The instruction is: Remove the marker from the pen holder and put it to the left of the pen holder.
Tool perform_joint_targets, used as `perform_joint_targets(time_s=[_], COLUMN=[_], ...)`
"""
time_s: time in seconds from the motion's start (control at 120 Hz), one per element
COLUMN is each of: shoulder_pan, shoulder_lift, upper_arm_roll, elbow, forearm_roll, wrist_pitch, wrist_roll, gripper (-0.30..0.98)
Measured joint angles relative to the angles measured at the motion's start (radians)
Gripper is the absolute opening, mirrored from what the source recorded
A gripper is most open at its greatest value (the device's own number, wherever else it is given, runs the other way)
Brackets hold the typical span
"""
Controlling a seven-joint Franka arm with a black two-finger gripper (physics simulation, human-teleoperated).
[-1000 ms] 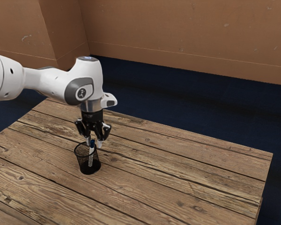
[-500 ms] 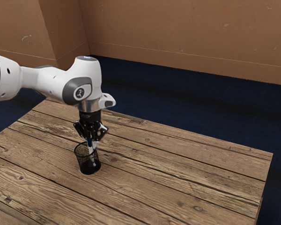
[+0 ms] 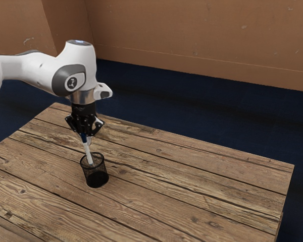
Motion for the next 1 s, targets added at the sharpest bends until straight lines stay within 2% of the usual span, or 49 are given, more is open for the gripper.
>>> perform_joint_targets(time_s=[0.25,0.467,0.733,1.0], shoulder_pan=[0.015,-0.006,0.009,0.005], shoulder_lift=[-0.105,-0.056,0.023,0.082], upper_arm_roll=[0.048,0.106,0.194,0.259], elbow=[0.004,0.003,-0.003,-0.052], forearm_roll=[0.000,0.014,0.046,0.054], wrist_pitch=[-0.055,-0.024,0.132,0.422], wrist_roll=[-0.003,-0.005,-0.008,-0.021], gripper=[-0.08,-0.08,-0.09,-0.09])
